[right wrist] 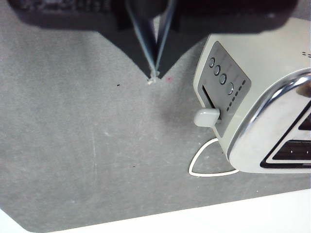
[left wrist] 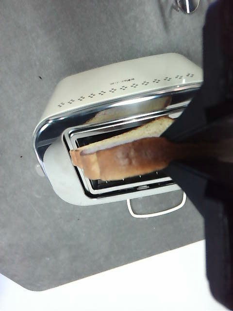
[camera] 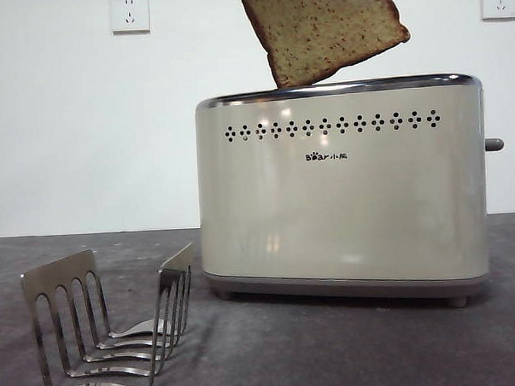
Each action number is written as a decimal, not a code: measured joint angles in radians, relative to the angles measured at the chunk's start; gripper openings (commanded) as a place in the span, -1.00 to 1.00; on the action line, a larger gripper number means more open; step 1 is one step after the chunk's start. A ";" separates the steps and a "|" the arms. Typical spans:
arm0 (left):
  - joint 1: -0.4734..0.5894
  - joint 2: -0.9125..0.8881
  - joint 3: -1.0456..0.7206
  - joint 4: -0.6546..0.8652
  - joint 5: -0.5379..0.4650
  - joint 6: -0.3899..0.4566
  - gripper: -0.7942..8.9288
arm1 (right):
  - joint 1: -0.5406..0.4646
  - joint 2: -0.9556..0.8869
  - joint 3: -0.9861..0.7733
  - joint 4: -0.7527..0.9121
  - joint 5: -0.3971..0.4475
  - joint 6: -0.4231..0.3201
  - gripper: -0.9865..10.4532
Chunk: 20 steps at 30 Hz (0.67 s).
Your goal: Pick up a slice of bread from the rack,put the bread on the toaster,press the button
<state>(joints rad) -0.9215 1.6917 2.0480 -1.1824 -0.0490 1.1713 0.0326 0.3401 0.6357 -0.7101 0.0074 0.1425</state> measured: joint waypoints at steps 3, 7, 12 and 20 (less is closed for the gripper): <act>0.000 0.000 0.000 0.027 0.007 0.000 -0.86 | 0.000 0.000 0.000 0.000 0.000 0.000 -0.83; -0.007 0.000 0.000 0.051 0.006 0.000 -0.86 | 0.000 0.000 0.000 0.000 0.000 0.000 -0.83; -0.009 0.001 0.000 0.031 0.006 0.000 -0.86 | 0.000 0.000 0.000 0.000 0.000 0.000 -0.83; 0.013 0.010 0.000 -0.011 0.010 0.000 -0.86 | 0.000 0.000 0.000 0.000 0.000 0.000 -0.83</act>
<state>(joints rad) -0.9081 1.7020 2.0480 -1.1931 -0.0387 1.1717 0.0326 0.3401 0.6357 -0.7097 0.0074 0.1425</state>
